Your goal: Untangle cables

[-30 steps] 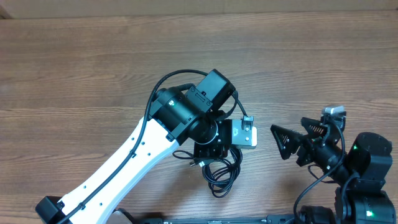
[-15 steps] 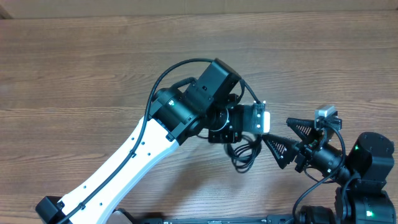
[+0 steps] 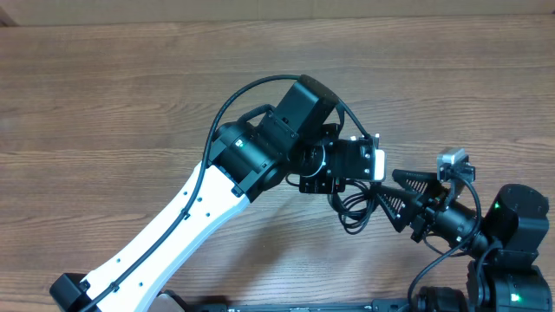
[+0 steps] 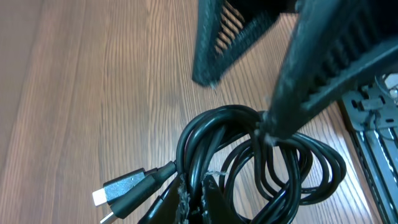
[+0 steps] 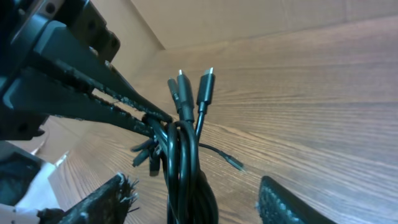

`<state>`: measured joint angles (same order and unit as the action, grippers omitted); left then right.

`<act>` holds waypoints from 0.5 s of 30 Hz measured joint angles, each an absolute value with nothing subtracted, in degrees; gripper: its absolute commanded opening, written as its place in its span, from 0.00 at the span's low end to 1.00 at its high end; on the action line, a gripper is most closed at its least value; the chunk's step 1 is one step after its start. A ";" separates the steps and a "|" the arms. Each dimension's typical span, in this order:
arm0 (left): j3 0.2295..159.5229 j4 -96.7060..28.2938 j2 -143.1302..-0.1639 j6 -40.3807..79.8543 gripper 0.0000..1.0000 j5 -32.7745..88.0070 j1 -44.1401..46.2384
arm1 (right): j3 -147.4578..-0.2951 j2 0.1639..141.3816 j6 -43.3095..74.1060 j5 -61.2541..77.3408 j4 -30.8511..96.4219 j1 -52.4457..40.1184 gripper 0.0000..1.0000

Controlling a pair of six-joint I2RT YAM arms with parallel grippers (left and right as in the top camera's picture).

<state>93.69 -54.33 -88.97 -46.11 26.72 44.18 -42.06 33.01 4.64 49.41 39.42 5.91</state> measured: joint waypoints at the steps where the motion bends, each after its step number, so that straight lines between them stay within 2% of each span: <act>1: 93.69 -53.21 -88.97 -46.11 0.04 27.83 44.18 | -42.06 33.01 4.69 49.69 39.33 5.91 0.44; 6: 93.69 -51.90 -88.97 -46.11 0.04 29.43 44.18 | -42.11 33.01 4.60 50.72 39.11 5.91 0.20; 13: 93.71 -52.80 -88.97 -46.11 0.04 29.61 44.16 | -42.11 33.01 4.47 50.52 38.98 5.91 0.04; 15: 93.71 -53.06 -88.97 -46.11 0.04 29.56 44.14 | -42.11 33.01 4.49 50.41 38.98 5.91 0.04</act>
<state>93.71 -53.06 -88.97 -46.11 29.56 44.14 -42.11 33.01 4.49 50.41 38.98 5.91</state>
